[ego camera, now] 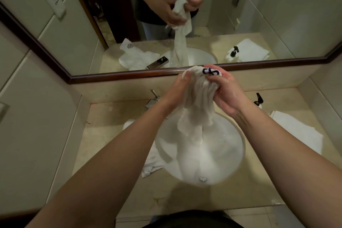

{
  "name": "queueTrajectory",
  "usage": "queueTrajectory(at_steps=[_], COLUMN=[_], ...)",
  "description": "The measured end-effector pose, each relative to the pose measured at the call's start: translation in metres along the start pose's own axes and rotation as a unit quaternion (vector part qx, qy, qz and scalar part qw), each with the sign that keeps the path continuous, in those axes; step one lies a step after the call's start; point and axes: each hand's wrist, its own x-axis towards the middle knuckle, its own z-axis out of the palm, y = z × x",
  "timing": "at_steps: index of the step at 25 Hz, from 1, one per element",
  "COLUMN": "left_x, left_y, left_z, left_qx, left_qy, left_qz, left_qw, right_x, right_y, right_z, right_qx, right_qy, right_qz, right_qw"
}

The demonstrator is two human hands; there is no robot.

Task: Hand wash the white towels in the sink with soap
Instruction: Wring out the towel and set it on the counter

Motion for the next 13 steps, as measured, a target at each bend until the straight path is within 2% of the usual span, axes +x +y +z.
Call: queueTrajectory(at_steps=[3, 7, 8, 10, 13], left_x=[-0.005, -0.006, -0.006, -0.006, -0.007], left_y=[-0.009, -0.017, -0.018, -0.014, -0.002], left_z=[0.010, 0.012, 0.012, 0.016, 0.018], left_qx=[0.054, -0.004, -0.006, 0.016, 0.055], left_qy=[-0.022, 0.008, 0.014, 0.028, 0.059], left_qz=[-0.035, -0.073, -0.066, -0.038, -0.019], left_qw=[0.998, 0.997, 0.998, 0.999, 0.997], right_x=[0.001, -0.002, -0.003, -0.003, -0.001], right_y=[-0.003, -0.005, -0.004, -0.002, -0.014], right_z=[0.005, -0.002, -0.002, 0.000, 0.011], right_qx=[-0.018, -0.080, -0.152, -0.321, -0.443], right_qy=[0.003, 0.018, 0.036, 0.067, 0.062], right_qz=[-0.005, 0.027, 0.026, -0.009, -0.009], right_qw=[1.000, 0.996, 0.987, 0.945, 0.894])
